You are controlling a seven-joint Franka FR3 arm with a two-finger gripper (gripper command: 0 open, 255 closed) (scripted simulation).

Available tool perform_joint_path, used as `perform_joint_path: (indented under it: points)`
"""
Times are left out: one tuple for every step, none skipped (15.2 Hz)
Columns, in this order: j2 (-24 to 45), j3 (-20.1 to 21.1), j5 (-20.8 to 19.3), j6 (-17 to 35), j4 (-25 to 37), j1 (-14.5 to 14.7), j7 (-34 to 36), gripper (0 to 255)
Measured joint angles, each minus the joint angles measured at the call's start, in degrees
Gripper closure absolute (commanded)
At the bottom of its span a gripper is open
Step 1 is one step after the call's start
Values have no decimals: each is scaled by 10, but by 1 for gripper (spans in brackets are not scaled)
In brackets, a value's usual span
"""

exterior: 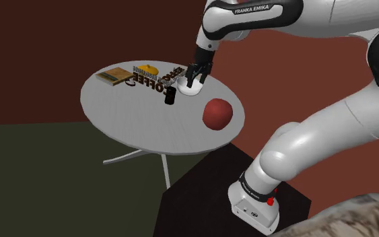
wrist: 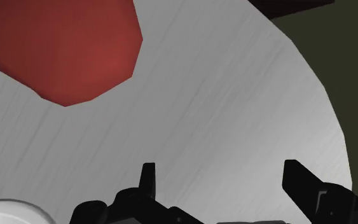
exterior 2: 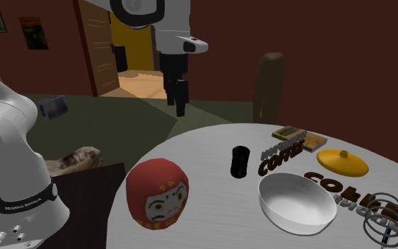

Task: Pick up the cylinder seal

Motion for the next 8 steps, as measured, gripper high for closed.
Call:
perform_joint_path:
  points:
    - [20, -2, 1, 13, 7, 1, -4, 0]
    - [44, -6, 2, 23, 22, 0, -12, 0]
    - [68, -10, 4, 39, 30, 0, -19, 0]
    - [90, -13, 6, 53, 38, 0, -26, 0]
    - [109, -15, 8, 64, 46, 1, -30, 0]
    - [133, -19, 11, 73, 61, -1, -40, 0]
    - [154, -24, 13, 82, 74, -3, -49, 0]
    - [178, -25, 17, 92, 88, -3, -56, 0]
